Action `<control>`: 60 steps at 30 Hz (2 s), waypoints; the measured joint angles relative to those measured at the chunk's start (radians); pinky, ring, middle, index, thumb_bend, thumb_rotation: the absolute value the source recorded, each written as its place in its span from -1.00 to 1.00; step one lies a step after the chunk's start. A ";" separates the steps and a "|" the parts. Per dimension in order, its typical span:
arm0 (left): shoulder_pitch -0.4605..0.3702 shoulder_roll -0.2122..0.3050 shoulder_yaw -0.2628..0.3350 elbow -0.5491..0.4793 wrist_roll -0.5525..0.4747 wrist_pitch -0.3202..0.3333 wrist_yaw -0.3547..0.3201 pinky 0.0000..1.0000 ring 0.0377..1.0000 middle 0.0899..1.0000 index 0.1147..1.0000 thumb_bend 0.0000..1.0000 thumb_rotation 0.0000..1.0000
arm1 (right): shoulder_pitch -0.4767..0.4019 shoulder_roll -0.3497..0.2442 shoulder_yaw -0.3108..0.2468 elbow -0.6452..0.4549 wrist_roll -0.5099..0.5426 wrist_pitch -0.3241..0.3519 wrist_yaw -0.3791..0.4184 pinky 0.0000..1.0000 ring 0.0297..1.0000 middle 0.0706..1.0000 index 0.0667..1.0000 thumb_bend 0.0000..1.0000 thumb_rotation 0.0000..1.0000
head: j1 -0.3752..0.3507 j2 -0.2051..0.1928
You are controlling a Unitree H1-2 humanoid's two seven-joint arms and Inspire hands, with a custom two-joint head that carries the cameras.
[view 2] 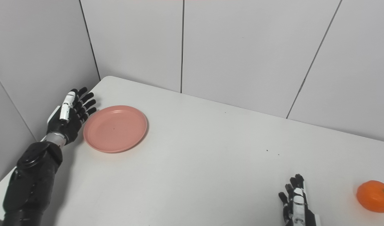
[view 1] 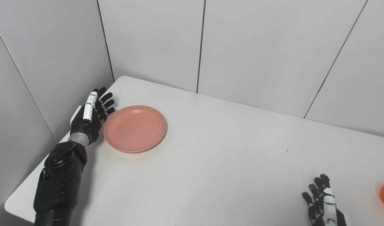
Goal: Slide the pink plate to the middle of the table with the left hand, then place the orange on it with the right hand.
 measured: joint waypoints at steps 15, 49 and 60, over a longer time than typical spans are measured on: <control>0.013 0.000 0.020 0.002 -0.023 0.000 -0.018 0.99 0.93 0.90 0.87 -0.39 1.00 | 0.000 -0.006 -0.004 -0.001 0.013 0.002 0.000 1.00 1.00 1.00 1.00 -0.76 1.00 | 0.006 0.000; 0.012 -0.008 0.004 0.164 -0.030 -0.178 -0.063 0.98 0.92 0.90 0.87 -0.28 1.00 | 0.000 -0.007 -0.010 -0.002 0.017 0.006 0.008 1.00 1.00 1.00 1.00 -0.76 1.00 | 0.009 0.005; 0.002 -0.007 -0.039 0.177 -0.034 -0.192 -0.077 0.88 0.85 0.84 0.83 -0.26 1.00 | 0.000 -0.007 -0.008 -0.002 0.015 0.007 0.008 1.00 1.00 1.00 1.00 -0.76 1.00 | 0.003 0.009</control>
